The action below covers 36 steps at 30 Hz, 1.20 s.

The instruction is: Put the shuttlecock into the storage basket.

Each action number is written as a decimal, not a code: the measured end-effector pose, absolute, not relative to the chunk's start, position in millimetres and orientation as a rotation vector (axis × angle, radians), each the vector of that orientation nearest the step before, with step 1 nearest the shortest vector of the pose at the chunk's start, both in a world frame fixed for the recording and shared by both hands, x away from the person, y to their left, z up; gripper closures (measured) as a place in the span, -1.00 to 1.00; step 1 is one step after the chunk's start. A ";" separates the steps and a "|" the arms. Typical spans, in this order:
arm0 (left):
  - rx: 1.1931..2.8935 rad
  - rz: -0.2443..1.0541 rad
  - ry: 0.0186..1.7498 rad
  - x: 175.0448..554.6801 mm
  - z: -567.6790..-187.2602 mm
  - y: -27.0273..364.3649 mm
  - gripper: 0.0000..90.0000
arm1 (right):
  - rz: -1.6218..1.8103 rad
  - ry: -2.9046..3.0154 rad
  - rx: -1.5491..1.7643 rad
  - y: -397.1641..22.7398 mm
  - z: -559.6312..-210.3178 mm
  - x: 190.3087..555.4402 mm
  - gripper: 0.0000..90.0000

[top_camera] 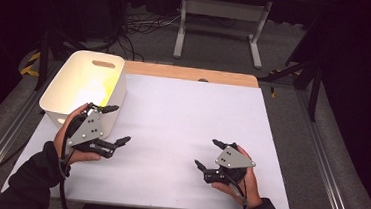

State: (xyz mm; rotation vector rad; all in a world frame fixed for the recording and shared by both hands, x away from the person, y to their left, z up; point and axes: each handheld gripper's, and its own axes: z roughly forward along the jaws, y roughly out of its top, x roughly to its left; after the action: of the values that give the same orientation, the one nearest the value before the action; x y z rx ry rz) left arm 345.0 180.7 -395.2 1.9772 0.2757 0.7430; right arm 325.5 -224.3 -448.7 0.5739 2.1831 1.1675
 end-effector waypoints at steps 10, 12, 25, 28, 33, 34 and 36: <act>2.004 0.770 0.270 339.9 -417.4 182.8 -0.77 | 1.156 2.182 0.577 -222.5 -450.0 322.8 -0.62; 2.010 0.761 0.273 338.5 -423.3 183.4 -0.77 | 1.152 2.181 0.580 -222.2 -450.6 321.9 -0.62; 1.967 0.677 0.345 332.8 -462.4 199.5 -0.78 | 1.124 2.157 0.614 -227.3 -454.3 313.3 -0.62; 1.951 0.641 0.387 331.9 -472.3 205.4 -0.79 | 1.120 2.156 0.621 -229.7 -456.8 311.7 -0.62; 1.990 0.607 0.425 329.3 -487.7 209.6 -0.81 | 1.108 2.163 0.628 -230.9 -462.3 310.1 -0.62; 1.992 0.605 0.433 328.2 -489.6 210.8 -0.82 | 1.109 2.163 0.631 -231.1 -463.0 309.7 -0.62; 1.991 0.592 0.454 325.5 -492.0 214.9 -0.83 | 1.112 2.166 0.628 -231.2 -464.3 309.2 -0.62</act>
State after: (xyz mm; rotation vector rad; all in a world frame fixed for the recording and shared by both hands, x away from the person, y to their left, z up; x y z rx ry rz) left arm 325.5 214.9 -492.0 1.9915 0.4543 0.5921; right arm 309.2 -231.2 -464.3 0.6276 2.1663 1.1118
